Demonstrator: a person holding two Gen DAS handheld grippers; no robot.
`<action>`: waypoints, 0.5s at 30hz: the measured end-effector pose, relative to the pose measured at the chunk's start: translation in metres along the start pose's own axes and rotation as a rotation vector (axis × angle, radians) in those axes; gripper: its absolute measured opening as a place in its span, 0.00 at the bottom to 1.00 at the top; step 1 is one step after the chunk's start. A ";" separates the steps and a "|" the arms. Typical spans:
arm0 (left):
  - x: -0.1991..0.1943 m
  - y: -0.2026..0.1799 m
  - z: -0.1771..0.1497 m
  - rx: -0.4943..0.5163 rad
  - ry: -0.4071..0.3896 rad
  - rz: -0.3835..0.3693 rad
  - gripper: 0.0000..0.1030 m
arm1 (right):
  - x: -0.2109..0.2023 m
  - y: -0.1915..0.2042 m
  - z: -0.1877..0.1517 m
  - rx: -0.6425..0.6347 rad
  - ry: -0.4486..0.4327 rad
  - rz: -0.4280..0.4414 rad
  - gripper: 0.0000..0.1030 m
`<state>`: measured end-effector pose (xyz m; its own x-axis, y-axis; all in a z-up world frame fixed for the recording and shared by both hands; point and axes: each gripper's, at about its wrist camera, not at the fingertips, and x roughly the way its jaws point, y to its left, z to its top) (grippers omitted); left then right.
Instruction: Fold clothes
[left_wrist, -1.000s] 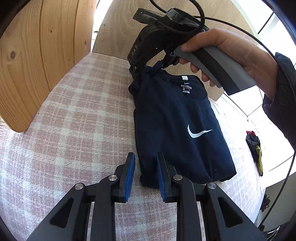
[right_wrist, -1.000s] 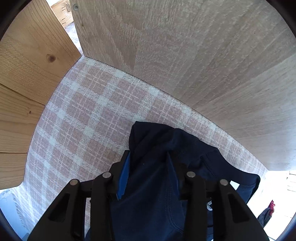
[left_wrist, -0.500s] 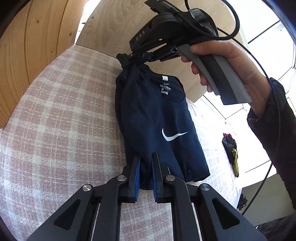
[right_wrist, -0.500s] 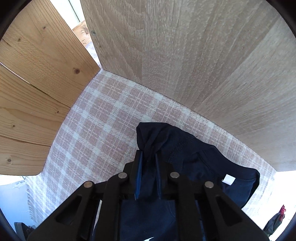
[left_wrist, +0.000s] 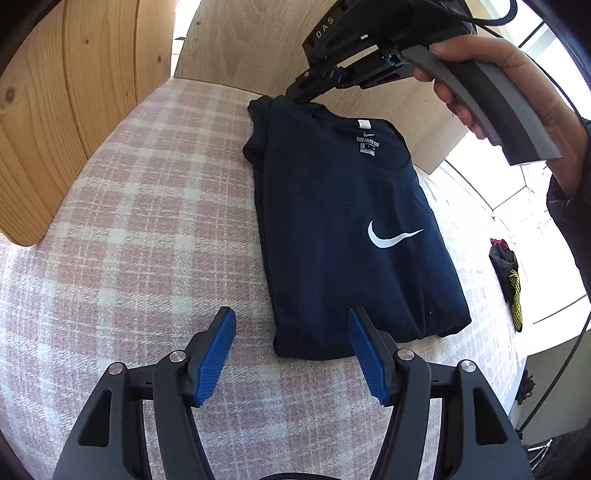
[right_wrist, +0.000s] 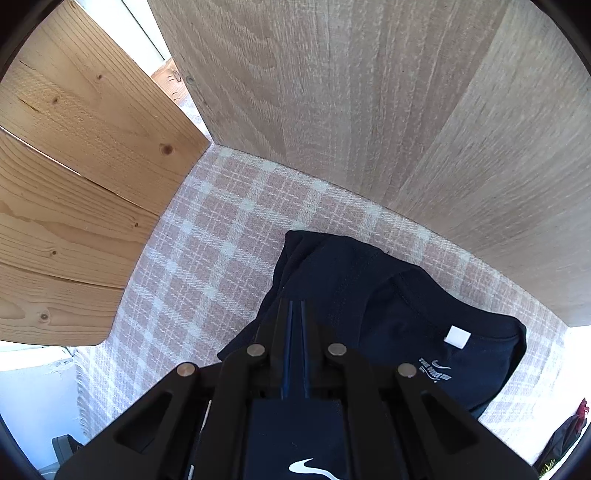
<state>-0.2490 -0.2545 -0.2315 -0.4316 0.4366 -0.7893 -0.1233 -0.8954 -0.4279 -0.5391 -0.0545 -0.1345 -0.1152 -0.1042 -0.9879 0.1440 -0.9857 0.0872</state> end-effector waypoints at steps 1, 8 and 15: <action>0.004 -0.004 0.001 0.020 0.012 -0.007 0.51 | 0.001 -0.002 0.001 0.017 0.000 0.007 0.05; 0.000 -0.015 0.008 0.048 -0.005 -0.097 0.12 | 0.006 -0.001 0.021 0.041 0.034 -0.058 0.34; -0.008 -0.020 0.012 0.058 -0.033 -0.140 0.12 | 0.030 0.025 0.038 -0.014 0.107 -0.135 0.40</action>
<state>-0.2538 -0.2413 -0.2114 -0.4353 0.5553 -0.7086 -0.2352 -0.8299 -0.5059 -0.5761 -0.0870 -0.1567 -0.0294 0.0448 -0.9986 0.1478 -0.9878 -0.0486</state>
